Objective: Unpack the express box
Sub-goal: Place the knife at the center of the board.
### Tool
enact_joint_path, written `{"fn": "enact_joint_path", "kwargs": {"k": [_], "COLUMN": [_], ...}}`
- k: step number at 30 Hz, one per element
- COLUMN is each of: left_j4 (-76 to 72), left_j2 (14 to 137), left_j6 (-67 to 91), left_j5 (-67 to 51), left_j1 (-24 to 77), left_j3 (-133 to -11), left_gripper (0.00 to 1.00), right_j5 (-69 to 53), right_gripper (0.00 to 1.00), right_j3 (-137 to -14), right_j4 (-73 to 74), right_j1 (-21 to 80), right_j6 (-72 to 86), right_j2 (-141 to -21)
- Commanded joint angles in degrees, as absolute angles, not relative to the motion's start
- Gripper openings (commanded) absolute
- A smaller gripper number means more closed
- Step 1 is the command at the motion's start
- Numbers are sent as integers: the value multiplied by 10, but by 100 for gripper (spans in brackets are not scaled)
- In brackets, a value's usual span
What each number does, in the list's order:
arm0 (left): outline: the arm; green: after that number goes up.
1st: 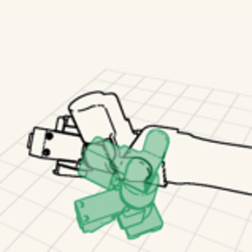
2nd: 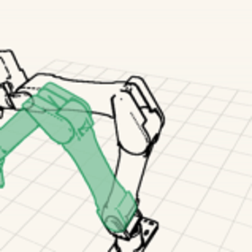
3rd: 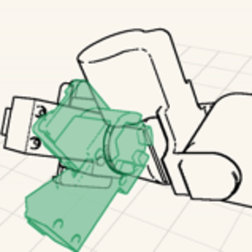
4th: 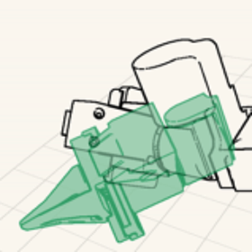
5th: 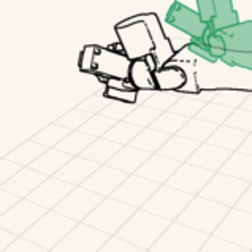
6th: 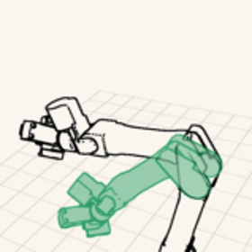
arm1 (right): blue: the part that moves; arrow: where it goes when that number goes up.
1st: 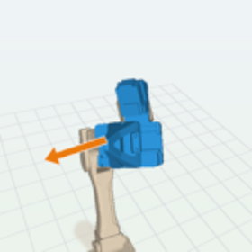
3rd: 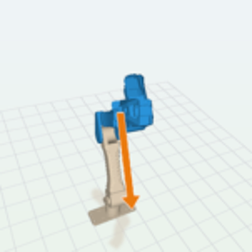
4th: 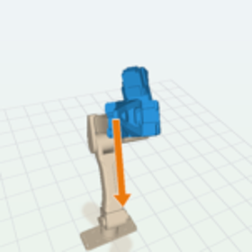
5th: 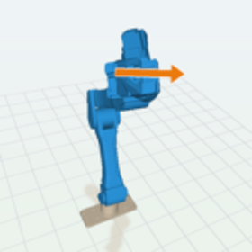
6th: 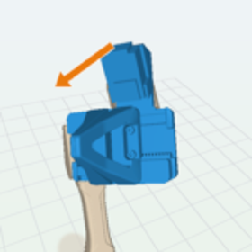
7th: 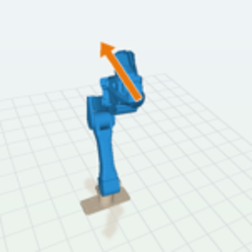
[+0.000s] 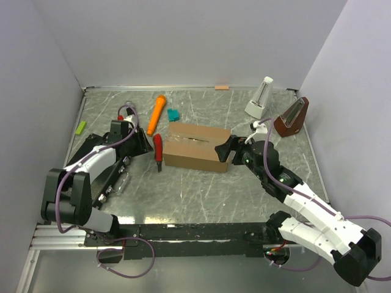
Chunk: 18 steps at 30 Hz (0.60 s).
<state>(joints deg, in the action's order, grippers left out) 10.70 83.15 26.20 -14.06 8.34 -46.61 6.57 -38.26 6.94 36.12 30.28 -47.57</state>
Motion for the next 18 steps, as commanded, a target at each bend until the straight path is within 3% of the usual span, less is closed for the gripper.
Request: {"fn": "enact_joint_path", "kwargs": {"k": [1, 6, 14, 18], "left_j4": [63, -45, -31, -28], "left_j2": [748, 584, 563, 586], "left_j6": [290, 362, 441, 469], "left_j5": [-120, -93, -2, 31], "left_j1": [85, 113, 279, 343], "left_j3": [-452, -368, -323, -306], "left_gripper": [59, 61, 36, 27], "right_j5": [122, 173, 204, 215], "right_gripper": [97, 94, 76, 73], "right_j3": [-415, -445, -548, -624], "right_j4": [55, 7, -70, -53], "right_j1": [358, 323, 280, 278], "right_j6": [276, 259, 232, 206], "right_j2": [-501, -587, -775, -873]}}
